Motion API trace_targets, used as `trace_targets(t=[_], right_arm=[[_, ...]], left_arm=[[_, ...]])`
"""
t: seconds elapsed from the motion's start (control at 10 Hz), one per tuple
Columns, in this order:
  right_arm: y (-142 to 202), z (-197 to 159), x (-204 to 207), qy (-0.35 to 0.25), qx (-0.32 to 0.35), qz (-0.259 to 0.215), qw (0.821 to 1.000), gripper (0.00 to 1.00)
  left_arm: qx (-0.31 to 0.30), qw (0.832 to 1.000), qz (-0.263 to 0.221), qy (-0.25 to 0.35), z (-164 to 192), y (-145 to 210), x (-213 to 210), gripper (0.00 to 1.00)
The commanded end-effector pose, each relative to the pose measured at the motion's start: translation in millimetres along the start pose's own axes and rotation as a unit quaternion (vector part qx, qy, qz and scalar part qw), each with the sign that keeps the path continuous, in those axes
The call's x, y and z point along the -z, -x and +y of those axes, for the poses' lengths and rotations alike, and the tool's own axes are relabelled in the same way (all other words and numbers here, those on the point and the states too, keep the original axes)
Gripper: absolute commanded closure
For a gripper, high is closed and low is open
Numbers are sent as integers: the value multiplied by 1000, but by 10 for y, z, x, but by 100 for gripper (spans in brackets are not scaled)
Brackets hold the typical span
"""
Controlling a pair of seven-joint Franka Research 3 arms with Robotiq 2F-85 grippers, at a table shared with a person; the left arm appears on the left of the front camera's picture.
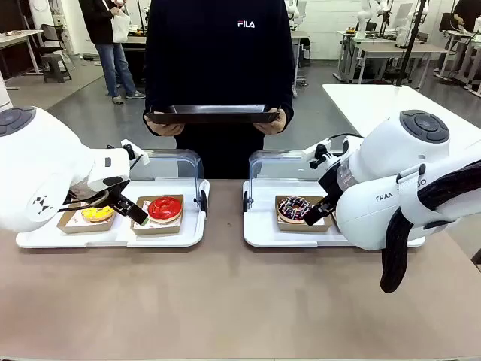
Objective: Provide the desired donut to the person.
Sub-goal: Pick up and lift the Paper togo box containing the Donut pointed at by the person.
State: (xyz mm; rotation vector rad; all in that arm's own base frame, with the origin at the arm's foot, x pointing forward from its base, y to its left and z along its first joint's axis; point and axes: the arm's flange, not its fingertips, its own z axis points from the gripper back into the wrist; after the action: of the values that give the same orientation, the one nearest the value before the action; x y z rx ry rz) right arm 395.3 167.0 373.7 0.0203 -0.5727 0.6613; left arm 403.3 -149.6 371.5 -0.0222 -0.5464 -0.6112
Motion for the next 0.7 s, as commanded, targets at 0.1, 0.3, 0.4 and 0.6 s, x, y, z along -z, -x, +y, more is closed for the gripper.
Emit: trace_targets(t=[0.1,0.3,0.4,0.6], right_arm=[[0,0,0,0,0,0,1000,0],[0,0,0,0,0,0,1000,0],[0,0,0,0,0,0,1000,0],[0,0,0,0,0,0,1000,0]], left_arm=[[0,1000,0,0,-1,0,0,0],[0,1000,0,0,-1,0,0,0],[0,1000,0,0,-1,0,0,0],[0,1000,0,0,-1,0,0,0]])
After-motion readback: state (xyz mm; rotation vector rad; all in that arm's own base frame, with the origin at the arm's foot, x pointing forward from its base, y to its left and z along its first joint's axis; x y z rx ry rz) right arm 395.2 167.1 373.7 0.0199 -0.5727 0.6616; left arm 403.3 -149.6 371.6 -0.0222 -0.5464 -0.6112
